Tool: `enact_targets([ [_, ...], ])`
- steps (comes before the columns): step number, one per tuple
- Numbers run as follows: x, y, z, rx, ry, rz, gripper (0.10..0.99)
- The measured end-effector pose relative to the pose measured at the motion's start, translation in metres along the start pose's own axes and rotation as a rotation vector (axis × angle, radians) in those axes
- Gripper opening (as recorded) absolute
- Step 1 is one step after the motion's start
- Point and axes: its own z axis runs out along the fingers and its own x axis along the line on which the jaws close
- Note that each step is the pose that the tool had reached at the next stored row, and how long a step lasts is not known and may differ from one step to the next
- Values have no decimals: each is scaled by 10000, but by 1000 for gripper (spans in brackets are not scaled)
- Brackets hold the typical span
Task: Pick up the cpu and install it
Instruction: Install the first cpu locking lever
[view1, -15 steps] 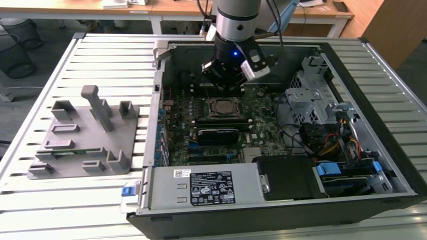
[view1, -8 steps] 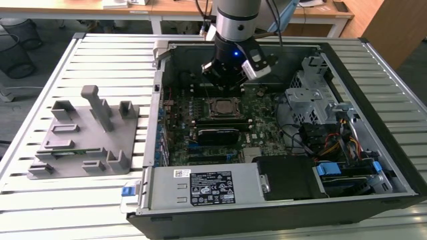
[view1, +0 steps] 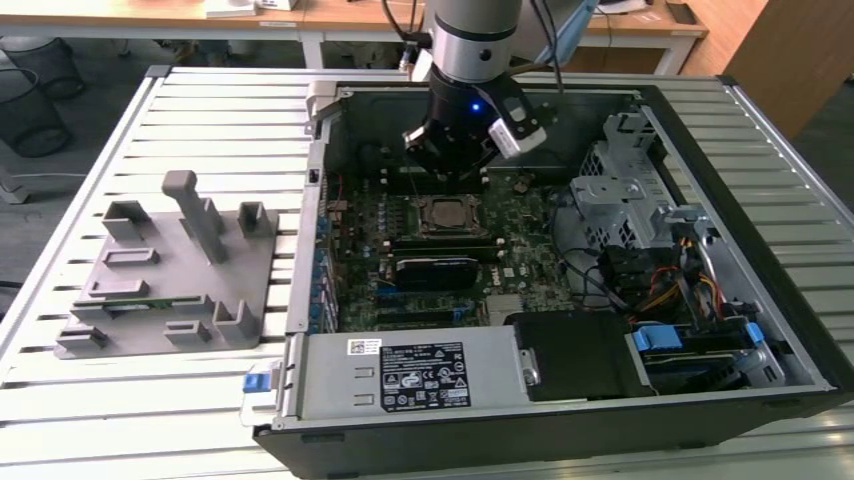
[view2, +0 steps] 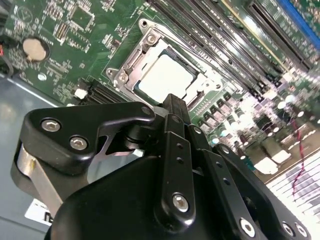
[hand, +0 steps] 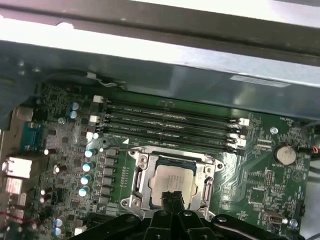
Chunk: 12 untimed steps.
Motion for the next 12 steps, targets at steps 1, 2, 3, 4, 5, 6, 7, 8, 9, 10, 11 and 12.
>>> enact_targets([
  [1,0,0,0,2,5,-180,106],
  [2,0,0,0,3,7,-308,106],
  [3,3,0,0,3,7,-323,106],
  [4,19,3,1,4,3,-321,106],
  [5,32,5,1,3,-1,-299,106],
  [6,44,8,1,4,-3,-243,106],
  [7,56,11,1,4,-5,-161,106],
  [8,63,12,1,3,-7,-51,106],
  [9,66,13,2,1,-10,83,106],
  [10,69,13,3,-1,-15,232,106],
  [11,71,13,3,-3,-18,371,106],
  [12,77,14,3,-4,-21,487,106],
])
